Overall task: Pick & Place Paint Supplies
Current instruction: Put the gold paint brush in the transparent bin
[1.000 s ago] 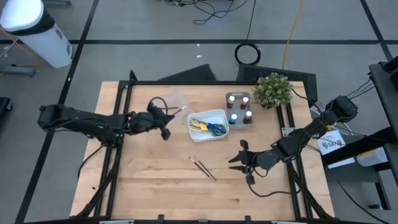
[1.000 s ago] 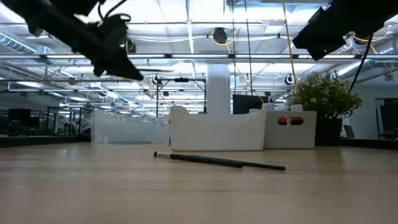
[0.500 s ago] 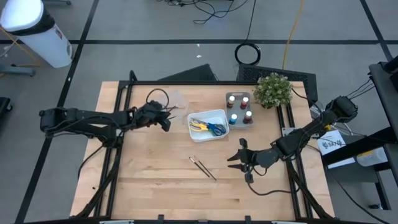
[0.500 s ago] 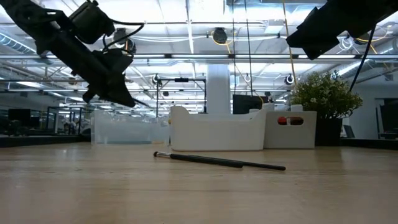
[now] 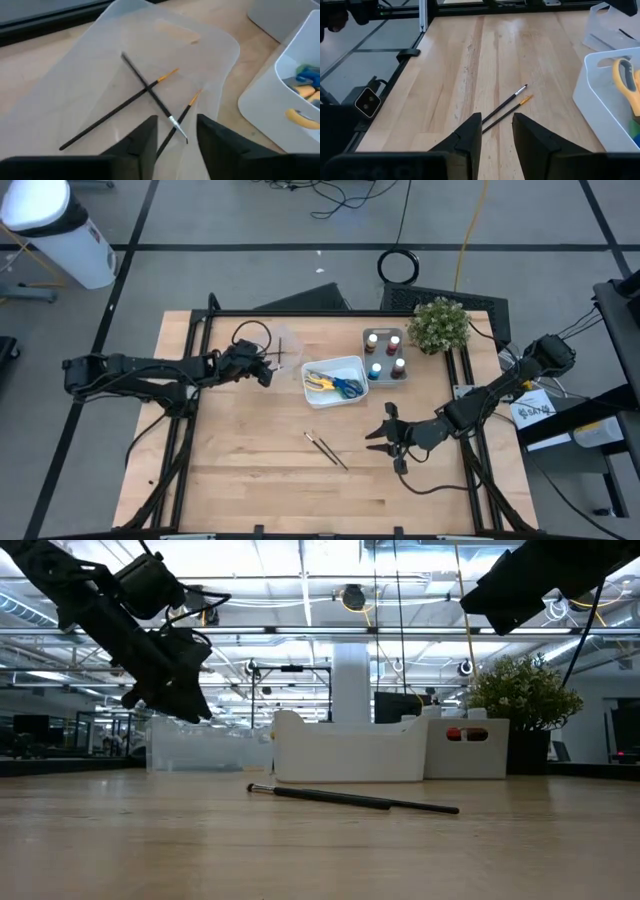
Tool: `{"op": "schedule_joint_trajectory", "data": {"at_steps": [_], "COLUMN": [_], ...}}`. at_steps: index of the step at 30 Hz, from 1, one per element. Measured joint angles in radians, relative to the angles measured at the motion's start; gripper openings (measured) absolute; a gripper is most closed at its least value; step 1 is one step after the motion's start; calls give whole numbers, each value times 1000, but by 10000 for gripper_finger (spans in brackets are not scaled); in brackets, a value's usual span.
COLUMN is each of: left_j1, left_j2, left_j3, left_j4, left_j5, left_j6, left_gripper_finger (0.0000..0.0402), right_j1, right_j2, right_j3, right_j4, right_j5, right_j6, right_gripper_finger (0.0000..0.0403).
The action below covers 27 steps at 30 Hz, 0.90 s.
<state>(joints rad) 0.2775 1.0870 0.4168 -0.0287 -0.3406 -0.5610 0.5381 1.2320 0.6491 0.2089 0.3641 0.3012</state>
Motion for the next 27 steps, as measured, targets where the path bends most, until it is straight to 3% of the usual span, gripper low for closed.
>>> {"op": "schedule_joint_trajectory", "data": {"at_steps": [3, 7, 13, 16, 20, 23, 27], "left_j1": [0, 0, -28, -53, -88, -114, -138], "left_j2": [-2, -28, -42, -40, -26, -29, -28], "left_j3": [0, 27, 70, 71, 70, 71, 71], "left_j4": [35, 125, 340, 429, 421, 425, 425], "left_j5": [10, 119, 263, 263, 263, 261, 262], "left_j6": [30, 72, 112, 138, 139, 138, 137], "left_gripper_finger": [175, 201, 211, 212, 212, 212, 212], "right_j1": [0, 0, 0, 0, 6, 9, 3], "right_j2": [0, 1, 14, 83, 222, 325, 447], "right_j3": [0, 0, 0, 1, 23, 114, 323], "right_j4": [11, 62, 334, 489, 611, 547, 183], "right_j5": [0, 0, -1, -15, -74, -82, -41], "right_j6": [0, -13, -7, -44, -133, -141, -73], "right_gripper_finger": [100, 100, 100, 102, 124, 162, 213]}}
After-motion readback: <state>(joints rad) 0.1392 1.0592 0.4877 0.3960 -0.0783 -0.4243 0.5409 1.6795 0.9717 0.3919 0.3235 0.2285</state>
